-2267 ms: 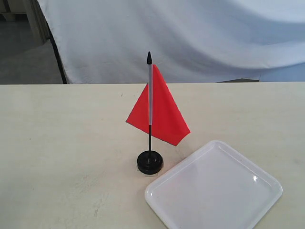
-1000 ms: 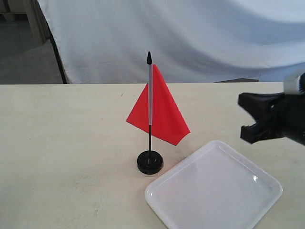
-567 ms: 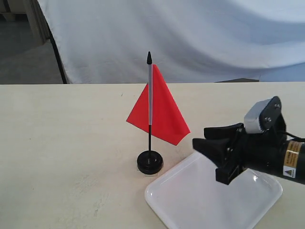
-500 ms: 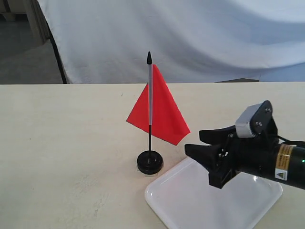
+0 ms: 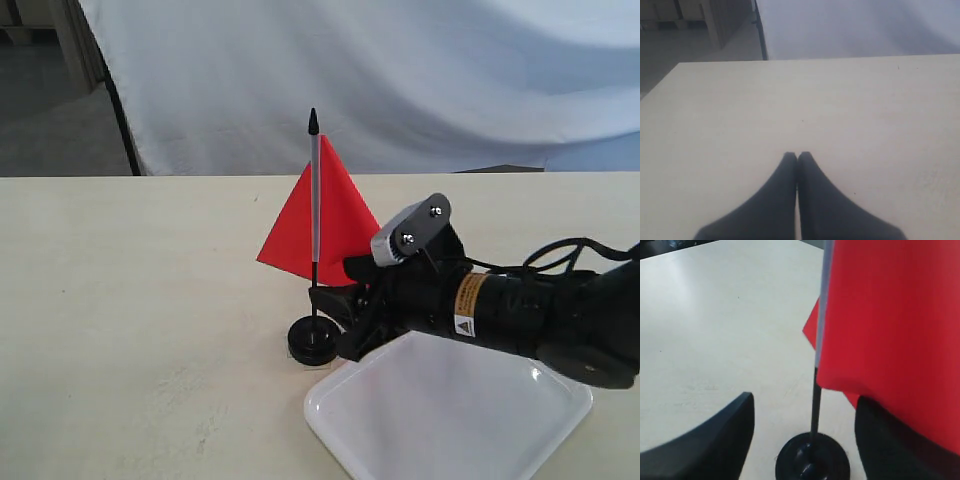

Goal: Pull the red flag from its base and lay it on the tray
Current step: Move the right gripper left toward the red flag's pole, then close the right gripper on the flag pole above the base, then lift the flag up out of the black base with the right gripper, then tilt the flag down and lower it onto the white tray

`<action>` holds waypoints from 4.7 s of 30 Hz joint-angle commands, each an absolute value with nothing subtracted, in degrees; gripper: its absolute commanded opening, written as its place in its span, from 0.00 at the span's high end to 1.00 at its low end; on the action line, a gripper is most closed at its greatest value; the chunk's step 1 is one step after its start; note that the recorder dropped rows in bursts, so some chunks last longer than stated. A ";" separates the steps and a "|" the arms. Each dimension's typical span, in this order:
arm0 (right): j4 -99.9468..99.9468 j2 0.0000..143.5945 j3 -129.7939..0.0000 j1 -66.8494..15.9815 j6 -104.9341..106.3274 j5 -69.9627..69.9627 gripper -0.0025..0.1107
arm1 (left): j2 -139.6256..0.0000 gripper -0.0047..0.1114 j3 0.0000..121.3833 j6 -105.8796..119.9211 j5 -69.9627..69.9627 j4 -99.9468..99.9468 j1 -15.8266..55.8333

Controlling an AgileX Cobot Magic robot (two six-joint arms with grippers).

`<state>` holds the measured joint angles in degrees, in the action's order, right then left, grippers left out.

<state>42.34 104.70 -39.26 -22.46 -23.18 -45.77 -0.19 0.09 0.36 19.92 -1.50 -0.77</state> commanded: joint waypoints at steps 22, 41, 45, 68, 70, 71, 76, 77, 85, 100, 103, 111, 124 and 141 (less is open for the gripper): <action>40.69 114.76 -51.32 -25.01 -25.68 -44.64 0.59 | 0.00 0.96 0.00 0.00 19.66 -1.65 -0.61; 49.20 102.75 -51.20 -24.91 -29.19 -29.95 0.98 | 0.00 0.96 0.00 0.00 19.66 -1.65 -0.61; 57.29 96.98 -51.20 -24.91 -34.66 -19.70 0.98 | 0.00 0.96 0.00 0.00 19.66 -1.65 -0.61; 37.08 87.58 -51.20 -24.91 3.25 29.84 0.98 | 0.00 0.96 0.00 0.00 19.66 -1.65 -0.61; 30.46 87.58 -51.20 -24.79 17.23 30.26 0.98 | 0.00 0.96 0.00 0.00 19.66 -1.65 -0.61; 27.81 87.58 -51.20 -24.79 24.20 30.63 0.98 | 0.00 0.96 0.00 0.00 19.66 -1.65 -0.61; 18.84 89.12 -51.30 -24.79 48.05 35.45 0.98 | 0.00 0.96 0.00 0.00 19.66 -1.65 -0.61; 18.20 90.04 -51.30 -24.79 49.79 36.37 0.98 | 0.00 0.96 0.00 0.00 19.66 -1.65 -0.61; 23.41 96.91 -51.30 -25.38 50.38 39.68 0.98 | 0.00 0.96 0.00 0.00 19.66 -1.65 -0.61; 41.86 104.57 -51.19 -30.27 49.25 33.95 0.98 | 0.00 0.96 0.00 0.00 19.66 -1.65 -0.61; 41.62 105.03 -51.19 -30.27 49.25 33.24 0.98 | 0.00 0.96 0.00 0.00 19.66 -1.65 -0.61; 41.46 105.03 -50.84 -30.41 49.25 31.30 0.98 | 0.00 0.96 0.00 0.00 19.66 -1.65 -0.61; 25.29 90.79 -46.47 -30.41 59.98 46.70 0.98 | 0.00 0.96 0.00 0.00 19.66 -1.65 -0.61; 20.66 82.77 -46.47 -30.41 71.81 53.40 0.98 | 0.00 0.96 0.00 0.00 19.66 -1.65 -0.61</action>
